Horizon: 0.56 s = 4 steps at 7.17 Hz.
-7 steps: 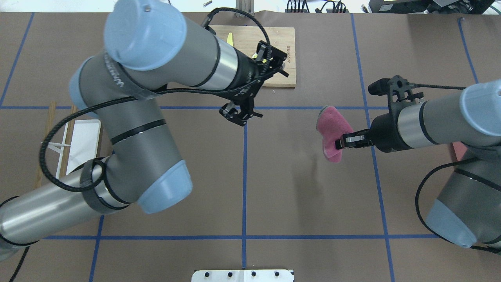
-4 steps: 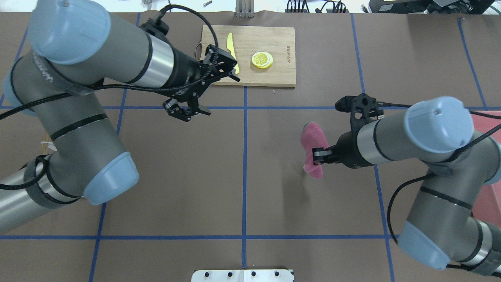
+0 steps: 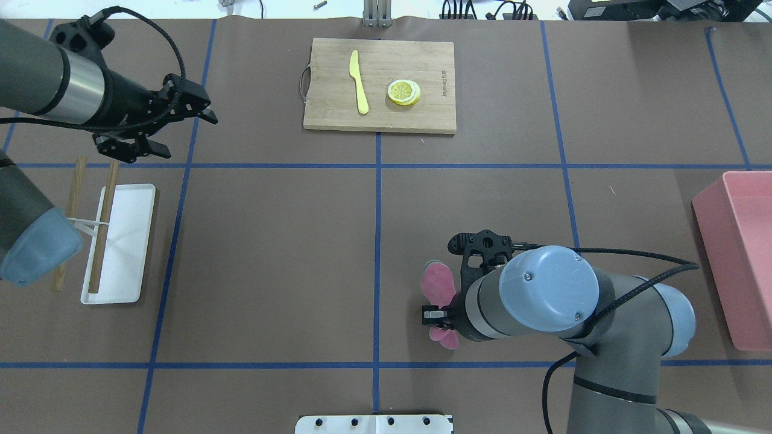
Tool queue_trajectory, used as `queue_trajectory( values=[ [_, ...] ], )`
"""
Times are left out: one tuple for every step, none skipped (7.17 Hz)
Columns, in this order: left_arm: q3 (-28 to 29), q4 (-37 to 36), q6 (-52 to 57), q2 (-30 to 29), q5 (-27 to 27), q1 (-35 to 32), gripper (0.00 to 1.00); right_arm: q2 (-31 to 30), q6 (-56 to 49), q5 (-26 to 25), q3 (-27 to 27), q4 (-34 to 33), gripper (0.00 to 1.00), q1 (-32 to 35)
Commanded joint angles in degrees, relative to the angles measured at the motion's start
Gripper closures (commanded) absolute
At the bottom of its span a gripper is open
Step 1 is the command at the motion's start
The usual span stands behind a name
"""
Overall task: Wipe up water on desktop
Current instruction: 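Open and withdraw the left gripper while the right gripper lowers the cloth, then wipe the pink cloth back and forth across the table with the right gripper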
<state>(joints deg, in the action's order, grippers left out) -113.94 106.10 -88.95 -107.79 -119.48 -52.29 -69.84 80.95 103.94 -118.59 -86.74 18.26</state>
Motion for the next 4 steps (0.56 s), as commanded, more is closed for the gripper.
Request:
queue_trajectory(
  values=[
    [-0.76, -0.02, 8.91, 5.98, -0.14, -1.85, 0.02, -7.63, -6.88, 8.49, -0.06, 0.25, 1.00, 7.36],
    [-1.98, -0.02, 15.84, 10.01, -0.23, -3.15, 0.02, -12.21, -13.13, 13.69, -0.32, 0.34, 1.00, 12.45],
    [-3.03, -0.02, 24.61, 14.49, -0.58, -7.17, 0.02, -15.38, -16.49, 14.62, -0.59, 0.43, 1.00, 14.42],
    [-2.35, -0.02, 34.18, 17.75, -4.93, -11.65, 0.02, -18.29, -19.57, 14.62, -0.94, 0.52, 1.00, 16.44]
  ],
)
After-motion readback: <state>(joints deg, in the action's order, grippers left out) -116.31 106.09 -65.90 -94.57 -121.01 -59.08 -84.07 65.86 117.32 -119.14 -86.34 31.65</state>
